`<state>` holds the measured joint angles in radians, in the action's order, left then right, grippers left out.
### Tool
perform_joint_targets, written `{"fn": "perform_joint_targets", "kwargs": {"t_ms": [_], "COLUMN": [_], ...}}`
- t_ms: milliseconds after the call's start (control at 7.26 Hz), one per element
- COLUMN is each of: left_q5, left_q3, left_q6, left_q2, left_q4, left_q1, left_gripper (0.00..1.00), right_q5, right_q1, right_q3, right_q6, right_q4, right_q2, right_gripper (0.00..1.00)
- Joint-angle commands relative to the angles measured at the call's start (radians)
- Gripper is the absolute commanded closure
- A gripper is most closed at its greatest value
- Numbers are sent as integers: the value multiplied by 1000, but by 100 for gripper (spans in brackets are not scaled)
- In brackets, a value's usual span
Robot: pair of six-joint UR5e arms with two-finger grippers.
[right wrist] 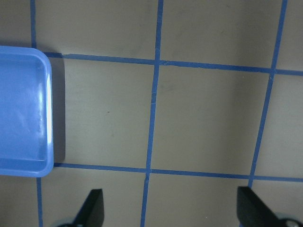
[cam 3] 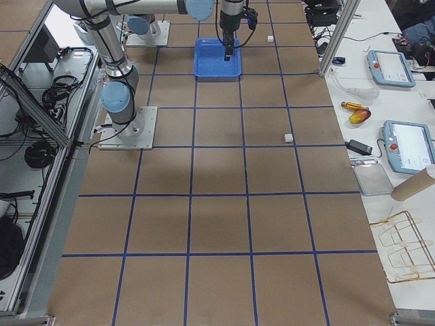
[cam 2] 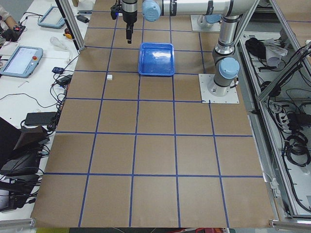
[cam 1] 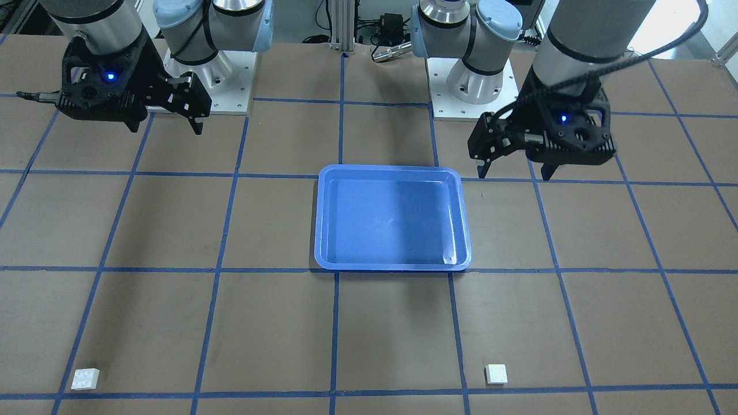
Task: Assemble white blocks and place on blue tray
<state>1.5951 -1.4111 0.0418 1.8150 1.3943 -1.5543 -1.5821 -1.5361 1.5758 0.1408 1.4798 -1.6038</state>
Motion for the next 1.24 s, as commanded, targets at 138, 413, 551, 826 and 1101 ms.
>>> {"fn": "perform_joint_targets", "kwargs": {"t_ms": [138, 413, 551, 826, 1101], "left_q5": [-6, -4, -6, -3, -3], "left_q3": [127, 106, 124, 146, 149], "left_q6": [22, 39, 38, 27, 32], "left_q2": [182, 284, 343, 424, 478], "left_q4": [-31, -153, -202, -218, -265], "left_q1": [34, 36, 36, 36, 36], "left_gripper": [0, 0, 0, 0, 0], "right_q5": [66, 68, 71, 83, 154], "right_q1": [164, 218, 243, 277, 315], "right_q3": [-3, -3, 0, -2, -5], "right_q6": [278, 510, 558, 664, 786], "right_q4": [2, 113, 152, 235, 344], "right_q2": [57, 132, 174, 241, 297], "right_gripper": [0, 0, 0, 0, 0]}}
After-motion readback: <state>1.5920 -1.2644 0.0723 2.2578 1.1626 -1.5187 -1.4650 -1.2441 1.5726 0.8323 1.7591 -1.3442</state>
